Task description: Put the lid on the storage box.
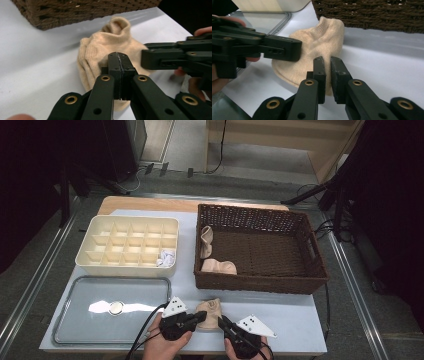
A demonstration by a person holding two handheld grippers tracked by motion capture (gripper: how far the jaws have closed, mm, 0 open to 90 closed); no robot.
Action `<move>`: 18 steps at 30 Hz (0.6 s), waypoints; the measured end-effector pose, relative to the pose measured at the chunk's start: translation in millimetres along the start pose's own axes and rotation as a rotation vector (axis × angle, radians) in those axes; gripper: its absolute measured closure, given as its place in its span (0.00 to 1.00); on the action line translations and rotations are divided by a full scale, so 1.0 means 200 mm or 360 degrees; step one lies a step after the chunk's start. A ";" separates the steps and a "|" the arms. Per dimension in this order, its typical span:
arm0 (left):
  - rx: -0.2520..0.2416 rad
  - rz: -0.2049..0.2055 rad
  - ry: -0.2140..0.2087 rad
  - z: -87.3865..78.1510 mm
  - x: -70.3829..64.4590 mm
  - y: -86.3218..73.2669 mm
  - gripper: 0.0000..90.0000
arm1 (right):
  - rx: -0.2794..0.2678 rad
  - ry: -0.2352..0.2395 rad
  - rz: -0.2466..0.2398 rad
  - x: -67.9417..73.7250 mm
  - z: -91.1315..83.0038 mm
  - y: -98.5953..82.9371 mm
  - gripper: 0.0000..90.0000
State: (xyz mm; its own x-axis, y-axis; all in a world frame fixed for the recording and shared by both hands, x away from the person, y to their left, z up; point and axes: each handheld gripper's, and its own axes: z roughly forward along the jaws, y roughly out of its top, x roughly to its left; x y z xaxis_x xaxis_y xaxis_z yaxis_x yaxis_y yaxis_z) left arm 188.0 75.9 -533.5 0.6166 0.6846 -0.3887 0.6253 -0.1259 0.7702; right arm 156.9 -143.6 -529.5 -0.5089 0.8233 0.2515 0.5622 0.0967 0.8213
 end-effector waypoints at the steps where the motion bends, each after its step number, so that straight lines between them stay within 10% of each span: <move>1: 0.0007 0.0004 0.0005 0.00 0.00 0.00 1.00 | -0.0003 -0.0002 -0.0006 0.00 0.00 0.00 0.94; 18: 0.0002 -0.0058 0.0009 0.03 0.04 -0.02 1.00 | -0.0121 0.0174 0.0021 0.05 -0.01 0.00 0.94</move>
State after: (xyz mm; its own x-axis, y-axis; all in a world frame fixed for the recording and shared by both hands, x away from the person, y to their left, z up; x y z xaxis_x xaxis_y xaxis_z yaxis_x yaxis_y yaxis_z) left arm 194.0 77.5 -542.9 0.5907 0.6928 -0.4137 0.6480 -0.1018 0.7548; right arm 150.7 -135.9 -525.6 -0.5724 0.7577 0.3134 0.5202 0.0402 0.8531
